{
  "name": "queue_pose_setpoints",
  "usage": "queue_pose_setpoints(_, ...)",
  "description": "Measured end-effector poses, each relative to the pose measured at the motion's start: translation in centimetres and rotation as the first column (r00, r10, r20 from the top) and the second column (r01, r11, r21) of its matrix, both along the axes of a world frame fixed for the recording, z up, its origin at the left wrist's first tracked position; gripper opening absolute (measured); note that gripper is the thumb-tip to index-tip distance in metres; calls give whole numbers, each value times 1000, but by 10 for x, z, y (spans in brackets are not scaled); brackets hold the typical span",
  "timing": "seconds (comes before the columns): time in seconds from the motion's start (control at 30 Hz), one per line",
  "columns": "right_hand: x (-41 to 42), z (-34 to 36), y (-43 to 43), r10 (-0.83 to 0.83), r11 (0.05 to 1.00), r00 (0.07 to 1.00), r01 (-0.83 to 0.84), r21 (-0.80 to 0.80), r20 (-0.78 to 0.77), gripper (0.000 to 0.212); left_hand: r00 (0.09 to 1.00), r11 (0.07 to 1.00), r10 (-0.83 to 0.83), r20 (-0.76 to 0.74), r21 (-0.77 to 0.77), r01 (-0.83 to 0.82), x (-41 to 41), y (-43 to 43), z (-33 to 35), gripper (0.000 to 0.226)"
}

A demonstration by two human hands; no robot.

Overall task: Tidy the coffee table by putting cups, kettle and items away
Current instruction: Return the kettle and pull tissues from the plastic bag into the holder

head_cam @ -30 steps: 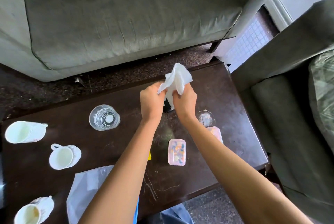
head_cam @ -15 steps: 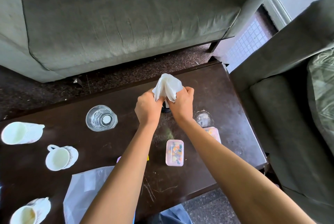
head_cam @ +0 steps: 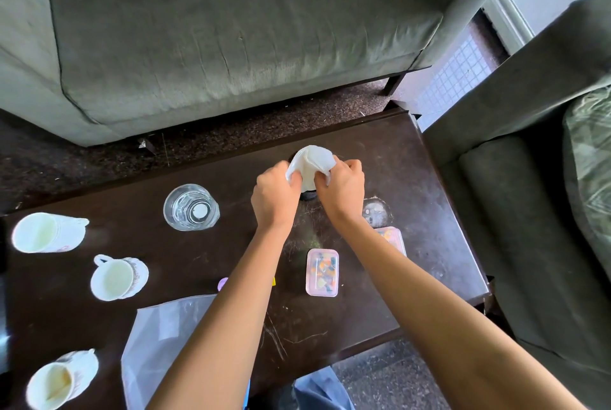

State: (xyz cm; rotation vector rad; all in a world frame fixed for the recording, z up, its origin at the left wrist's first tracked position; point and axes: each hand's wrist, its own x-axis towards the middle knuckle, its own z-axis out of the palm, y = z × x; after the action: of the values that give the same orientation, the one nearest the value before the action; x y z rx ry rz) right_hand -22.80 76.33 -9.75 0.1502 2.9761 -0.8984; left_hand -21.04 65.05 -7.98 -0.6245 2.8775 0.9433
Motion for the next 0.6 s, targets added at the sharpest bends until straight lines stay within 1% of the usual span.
queue_pose_setpoints(0.13, 0, 0, -1, 35, 998, 999, -33, 51, -30, 21, 999, 998, 30, -34, 60, -28, 3, -2, 0, 25)
queue_pose_setpoints(0.23, 6, -2, 1, 25, 999, 997, -24, 26, -74, 22, 997, 995, 50, -58, 92, -44, 12, -4, 1, 35)
queue_pose_setpoints(0.37, 19, 0, 3, -24, 999, 991, 20, -33, -134, 27, 993, 987, 96, -71, 133, -86, 27, -7, 3, 39)
queue_pose_setpoints(0.5, 44, 7, -5, -71, 996, 975, 57, -71, -210, 32, 989, 973, 119, -87, 210, -99, 49, -11, 8, 34)
queue_pose_setpoints(0.6, 68, 10, -17, -46, 997, 968, 29, -71, -247, 31, 987, 974, 113, -112, 211, -88, 67, -19, 10, 28)
